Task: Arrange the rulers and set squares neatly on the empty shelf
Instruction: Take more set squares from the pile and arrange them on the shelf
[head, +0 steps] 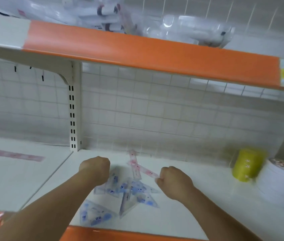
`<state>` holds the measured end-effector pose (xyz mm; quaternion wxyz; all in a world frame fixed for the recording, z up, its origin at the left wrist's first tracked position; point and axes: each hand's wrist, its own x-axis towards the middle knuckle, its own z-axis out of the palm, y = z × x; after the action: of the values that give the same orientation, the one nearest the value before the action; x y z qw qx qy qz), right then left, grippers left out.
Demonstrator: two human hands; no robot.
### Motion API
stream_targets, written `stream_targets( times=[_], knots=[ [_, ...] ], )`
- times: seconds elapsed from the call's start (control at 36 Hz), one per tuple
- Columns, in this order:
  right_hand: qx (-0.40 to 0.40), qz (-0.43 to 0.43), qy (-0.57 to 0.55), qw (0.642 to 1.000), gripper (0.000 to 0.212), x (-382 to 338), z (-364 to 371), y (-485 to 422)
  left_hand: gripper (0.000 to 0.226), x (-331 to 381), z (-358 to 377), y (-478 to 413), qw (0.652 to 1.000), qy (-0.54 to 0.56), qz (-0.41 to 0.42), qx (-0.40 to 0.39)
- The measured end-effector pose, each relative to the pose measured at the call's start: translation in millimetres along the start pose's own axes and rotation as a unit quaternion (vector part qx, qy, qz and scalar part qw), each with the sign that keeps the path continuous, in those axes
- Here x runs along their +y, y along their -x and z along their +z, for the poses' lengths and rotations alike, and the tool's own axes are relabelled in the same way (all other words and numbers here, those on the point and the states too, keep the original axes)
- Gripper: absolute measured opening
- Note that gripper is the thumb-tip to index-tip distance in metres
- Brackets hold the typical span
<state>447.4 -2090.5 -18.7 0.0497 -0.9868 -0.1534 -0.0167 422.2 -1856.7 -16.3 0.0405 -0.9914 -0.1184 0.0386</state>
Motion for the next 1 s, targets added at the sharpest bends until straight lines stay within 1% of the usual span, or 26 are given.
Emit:
stream_targets(
  times=[0.08,0.19,0.28,0.44,0.5,0.61,0.69,0.81,0.89,1.0],
  knots=[
    [-0.014,-0.025,-0.011,1.000,0.025,-3,5,-3,0.022,3,4,2,1.000,0.010,-0.017,-0.011],
    [-0.017,-0.044,-0.024,0.999,0.024,-7,14,-9,0.028,13,8,1,0.999,0.028,-0.006,-0.014],
    [-0.015,-0.054,-0.036,0.998,0.031,-12,18,-12,0.038,21,9,-2,0.999,0.042,0.012,-0.024],
    [-0.027,-0.064,-0.030,0.997,0.044,-21,22,-17,0.047,31,10,-10,0.994,0.083,0.014,-0.063],
    [-0.030,-0.059,-0.027,0.997,0.048,-24,24,-19,0.046,34,13,-12,0.994,0.083,0.013,-0.068],
    [-0.067,-0.052,-0.059,0.995,0.054,-24,27,-20,0.045,30,14,-18,0.992,0.097,0.014,-0.079],
    [-0.081,-0.049,-0.080,0.992,0.052,-24,27,-20,0.044,24,16,-25,0.991,0.099,0.007,-0.092],
    [-0.097,-0.043,-0.077,0.991,0.045,-24,24,-20,0.046,22,18,-32,0.991,0.091,0.002,-0.098],
    [-0.093,-0.037,-0.074,0.992,0.042,-24,23,-23,0.046,22,20,-35,0.991,0.085,0.002,-0.101],
    [-0.098,-0.031,-0.093,0.990,0.053,-27,25,-22,0.040,24,20,-37,0.991,0.088,0.008,-0.096]
  ],
)
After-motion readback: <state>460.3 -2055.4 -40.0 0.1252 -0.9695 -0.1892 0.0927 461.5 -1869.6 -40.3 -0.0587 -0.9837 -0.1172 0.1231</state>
